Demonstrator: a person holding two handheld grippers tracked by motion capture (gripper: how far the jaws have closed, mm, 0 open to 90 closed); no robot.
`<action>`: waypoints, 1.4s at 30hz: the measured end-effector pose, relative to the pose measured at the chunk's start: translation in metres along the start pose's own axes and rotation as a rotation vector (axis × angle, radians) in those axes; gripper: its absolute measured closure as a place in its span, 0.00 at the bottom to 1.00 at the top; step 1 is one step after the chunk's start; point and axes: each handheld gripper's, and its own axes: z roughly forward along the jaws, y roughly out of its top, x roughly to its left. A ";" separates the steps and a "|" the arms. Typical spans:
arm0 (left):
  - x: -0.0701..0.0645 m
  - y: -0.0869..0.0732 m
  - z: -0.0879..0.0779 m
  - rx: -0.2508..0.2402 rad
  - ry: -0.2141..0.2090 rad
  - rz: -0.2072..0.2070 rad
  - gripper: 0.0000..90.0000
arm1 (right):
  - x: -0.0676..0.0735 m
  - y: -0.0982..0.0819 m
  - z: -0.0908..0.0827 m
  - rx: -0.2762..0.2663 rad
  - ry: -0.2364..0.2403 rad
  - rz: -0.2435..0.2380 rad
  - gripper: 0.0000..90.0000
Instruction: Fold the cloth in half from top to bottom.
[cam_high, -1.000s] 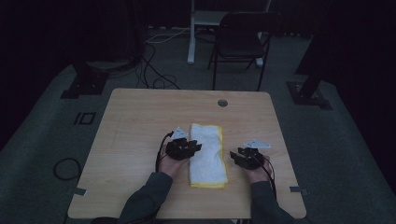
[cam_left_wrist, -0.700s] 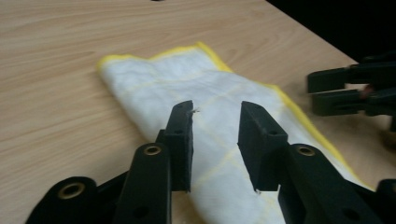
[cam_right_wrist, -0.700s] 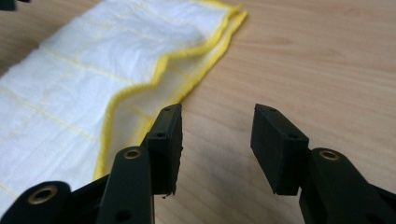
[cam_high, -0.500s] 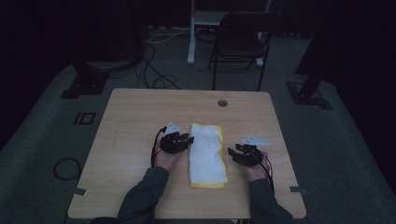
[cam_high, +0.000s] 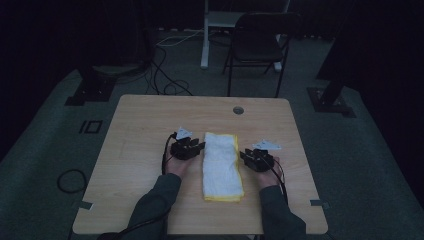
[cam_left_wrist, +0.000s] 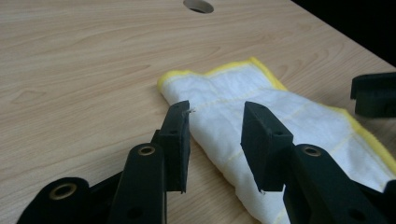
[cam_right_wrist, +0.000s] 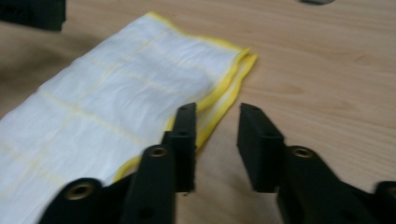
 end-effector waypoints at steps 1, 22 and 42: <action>0.001 0.000 0.001 0.000 0.003 -0.002 0.70 | 0.000 0.001 0.001 -0.002 -0.007 0.008 0.83; 0.008 0.000 0.028 0.057 0.057 -0.024 0.66 | -0.004 0.027 0.039 0.023 -0.056 -0.007 0.92; 0.008 -0.001 0.040 0.093 0.061 -0.030 0.66 | -0.006 0.044 0.080 0.111 -0.073 -0.043 1.00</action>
